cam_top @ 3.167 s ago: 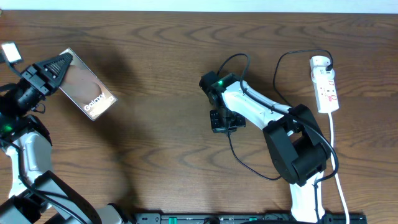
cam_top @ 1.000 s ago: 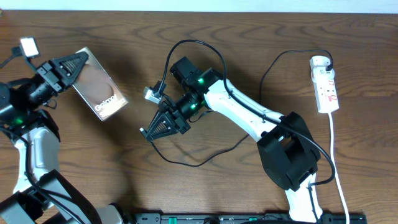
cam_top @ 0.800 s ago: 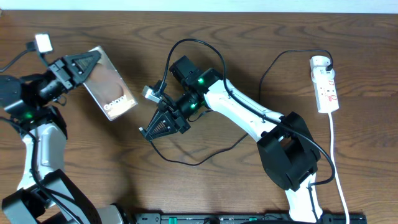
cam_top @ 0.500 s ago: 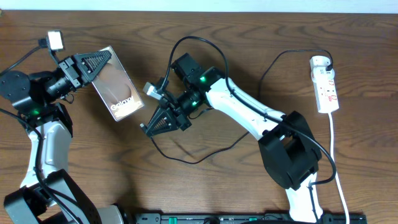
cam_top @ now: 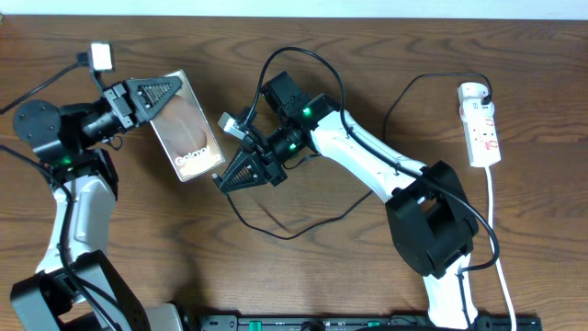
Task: Plug charger to phone and switch on socket
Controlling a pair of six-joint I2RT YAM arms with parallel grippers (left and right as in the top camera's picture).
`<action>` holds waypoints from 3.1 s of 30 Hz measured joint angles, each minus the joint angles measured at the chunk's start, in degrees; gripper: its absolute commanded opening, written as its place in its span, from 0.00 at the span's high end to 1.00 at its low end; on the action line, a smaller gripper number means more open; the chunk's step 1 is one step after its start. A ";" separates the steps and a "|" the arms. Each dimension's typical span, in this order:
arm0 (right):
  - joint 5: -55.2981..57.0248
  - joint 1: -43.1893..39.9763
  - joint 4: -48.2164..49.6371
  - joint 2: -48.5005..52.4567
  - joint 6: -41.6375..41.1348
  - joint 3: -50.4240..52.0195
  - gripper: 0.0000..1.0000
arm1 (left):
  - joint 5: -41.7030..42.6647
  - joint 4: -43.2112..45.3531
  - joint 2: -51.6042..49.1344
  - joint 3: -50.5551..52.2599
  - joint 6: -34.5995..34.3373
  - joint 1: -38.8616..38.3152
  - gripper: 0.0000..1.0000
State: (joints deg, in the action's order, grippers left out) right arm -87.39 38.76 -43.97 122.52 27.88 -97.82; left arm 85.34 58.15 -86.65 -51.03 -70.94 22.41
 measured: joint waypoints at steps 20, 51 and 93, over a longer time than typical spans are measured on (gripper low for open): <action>0.17 -0.07 1.84 0.00 -1.90 0.00 0.99 | -4.33 0.37 0.00 0.00 -1.31 -2.60 0.93; 2.21 -0.28 4.28 0.00 -2.34 0.00 0.99 | -4.00 0.37 0.00 0.00 -0.57 -2.62 0.93; 3.06 -0.83 6.43 0.00 -4.94 0.00 0.99 | -2.82 0.39 0.00 0.00 2.62 -2.64 0.93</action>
State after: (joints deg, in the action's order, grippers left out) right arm -84.33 37.93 -37.54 122.52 22.94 -97.82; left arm 82.52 58.54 -86.65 -51.03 -68.31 19.77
